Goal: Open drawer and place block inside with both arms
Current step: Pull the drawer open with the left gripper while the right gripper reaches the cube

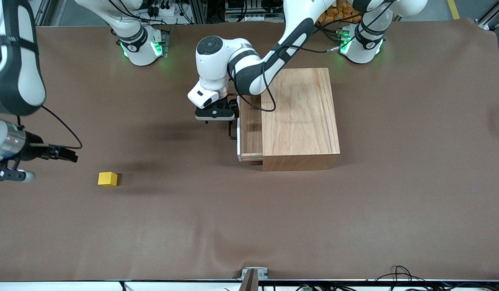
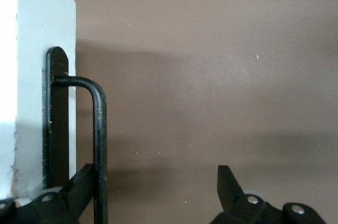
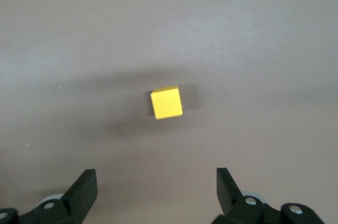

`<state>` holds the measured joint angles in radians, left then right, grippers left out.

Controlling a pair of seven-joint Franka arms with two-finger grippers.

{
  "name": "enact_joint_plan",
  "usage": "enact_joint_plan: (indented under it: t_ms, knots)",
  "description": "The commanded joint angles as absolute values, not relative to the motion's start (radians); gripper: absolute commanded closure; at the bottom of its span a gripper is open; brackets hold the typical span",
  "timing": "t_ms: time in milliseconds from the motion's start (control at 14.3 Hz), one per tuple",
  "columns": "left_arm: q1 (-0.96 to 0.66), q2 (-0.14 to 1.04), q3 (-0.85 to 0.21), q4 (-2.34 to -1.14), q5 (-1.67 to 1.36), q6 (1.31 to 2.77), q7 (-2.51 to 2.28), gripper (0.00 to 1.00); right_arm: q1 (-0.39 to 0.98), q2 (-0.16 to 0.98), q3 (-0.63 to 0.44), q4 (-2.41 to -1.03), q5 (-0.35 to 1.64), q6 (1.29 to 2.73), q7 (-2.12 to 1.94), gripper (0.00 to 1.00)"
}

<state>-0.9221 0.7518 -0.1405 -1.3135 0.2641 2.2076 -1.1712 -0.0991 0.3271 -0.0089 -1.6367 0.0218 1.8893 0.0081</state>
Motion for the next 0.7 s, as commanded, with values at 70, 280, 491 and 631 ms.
enact_joint_plan:
  t_ms: [70,280,491,631]
  knots:
    - [-0.934,0.778,-0.14,-1.284,0.264,2.261,-1.18,0.0,-0.124,0.437,0.005,-1.62,0.025,1.925,-0.005,0.0]
    - [-0.95,0.766,-0.141,-1.284,0.262,2.283,-1.18,0.0,-0.121,0.468,0.006,-1.689,0.026,2.035,-0.005,0.0]
    - [-0.951,0.767,-0.15,-1.282,0.264,2.284,-1.175,0.0,-0.112,0.491,0.009,-1.768,0.026,2.192,-0.005,0.0]
    - [-0.951,0.767,-0.15,-1.282,0.264,2.286,-1.175,0.0,-0.094,0.521,0.009,-1.784,0.025,2.252,-0.006,0.0]
